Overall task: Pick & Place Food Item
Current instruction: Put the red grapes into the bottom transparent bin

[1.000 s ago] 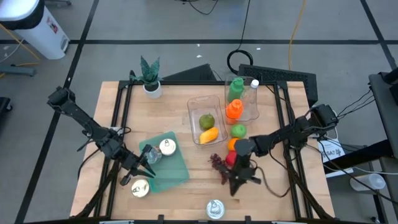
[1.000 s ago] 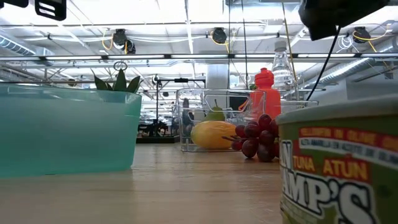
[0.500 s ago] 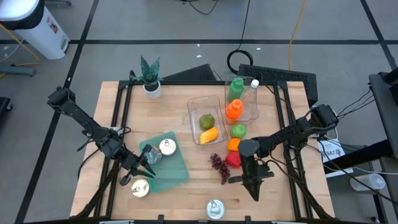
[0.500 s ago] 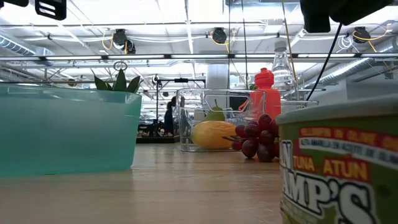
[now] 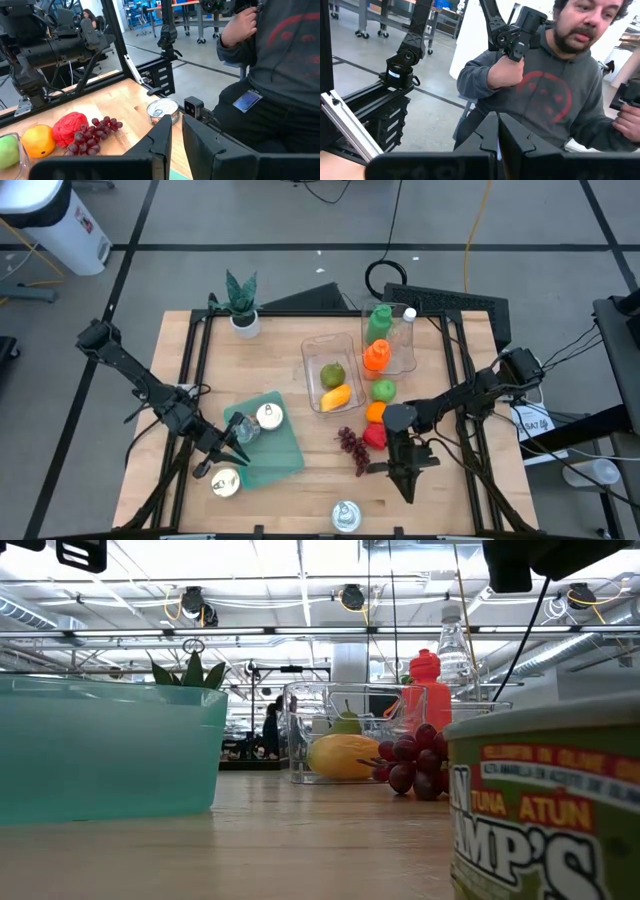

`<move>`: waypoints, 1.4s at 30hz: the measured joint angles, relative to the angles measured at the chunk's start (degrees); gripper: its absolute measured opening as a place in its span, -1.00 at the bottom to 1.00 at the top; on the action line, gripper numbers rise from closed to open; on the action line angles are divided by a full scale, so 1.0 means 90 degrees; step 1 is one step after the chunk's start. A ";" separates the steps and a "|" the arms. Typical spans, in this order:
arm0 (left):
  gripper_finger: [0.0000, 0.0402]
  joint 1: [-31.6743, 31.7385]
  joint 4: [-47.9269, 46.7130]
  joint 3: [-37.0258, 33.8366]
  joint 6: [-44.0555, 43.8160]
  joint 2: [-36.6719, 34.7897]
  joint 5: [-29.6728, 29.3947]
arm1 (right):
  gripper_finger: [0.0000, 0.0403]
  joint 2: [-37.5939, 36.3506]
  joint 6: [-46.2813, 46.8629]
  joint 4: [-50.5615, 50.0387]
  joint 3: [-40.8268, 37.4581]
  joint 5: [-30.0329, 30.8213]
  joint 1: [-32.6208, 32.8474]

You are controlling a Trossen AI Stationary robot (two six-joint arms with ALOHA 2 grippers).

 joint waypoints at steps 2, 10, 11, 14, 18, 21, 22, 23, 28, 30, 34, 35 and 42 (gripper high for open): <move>-0.75 0.0001 0.0000 0.0000 -0.0023 -0.0002 0.0002 | -0.98 0.0000 0.0038 0.0000 0.0000 0.0002 0.0000; -0.75 0.0001 0.0000 0.0000 -0.0127 -0.0001 0.0002 | -0.98 0.0000 0.0045 -0.0001 0.0000 0.0381 0.0000; -0.75 0.0001 0.0000 0.0000 -0.0132 0.0000 0.0002 | -0.98 0.0000 0.0047 -0.0004 0.0000 0.0484 0.0000; -0.75 -0.0001 0.0000 0.0000 -0.0143 -0.0002 0.0002 | -0.98 0.0000 0.0045 -0.0009 0.0000 0.0499 -0.0002; -0.75 0.0001 0.0000 0.0000 -0.0272 0.0000 0.0002 | -0.98 0.0000 0.0137 -0.0055 0.0000 0.0500 -0.0002; -0.75 0.0000 0.0000 0.0000 -0.0318 -0.0001 0.0002 | -0.98 0.0000 0.0314 -0.0052 0.0000 0.0500 -0.0002; -0.75 0.0000 0.0000 0.0000 -0.0318 -0.0001 0.0002 | -0.98 0.0000 0.0365 -0.0055 0.0000 0.0500 -0.0002; -0.75 -0.0001 0.0001 0.0000 -0.0320 -0.0002 0.0000 | -0.98 0.0000 0.0396 -0.0054 0.0000 0.0500 -0.0002; -0.75 0.0001 0.0010 0.0000 -0.0334 -0.0001 -0.0010 | -0.98 0.0000 0.0558 -0.0055 0.0000 0.0512 -0.0002; -0.75 0.0000 0.0010 0.0000 -0.0334 -0.0001 -0.0010 | -0.98 0.0000 0.0628 -0.0055 0.0000 0.0707 -0.0002; -0.75 -0.0001 0.0019 0.0000 -0.0331 -0.0002 -0.0012 | -0.98 0.0000 0.0825 -0.0055 0.0000 0.1166 -0.0002; -0.75 0.0001 0.0019 0.0000 -0.0331 0.0000 -0.0012 | -0.98 0.0000 0.0835 -0.0058 0.0000 0.1164 -0.0002; -0.75 -0.0001 0.0032 0.0000 -0.0331 -0.0002 -0.0015 | -0.98 0.0000 0.0835 -0.0074 0.0000 0.1172 -0.0002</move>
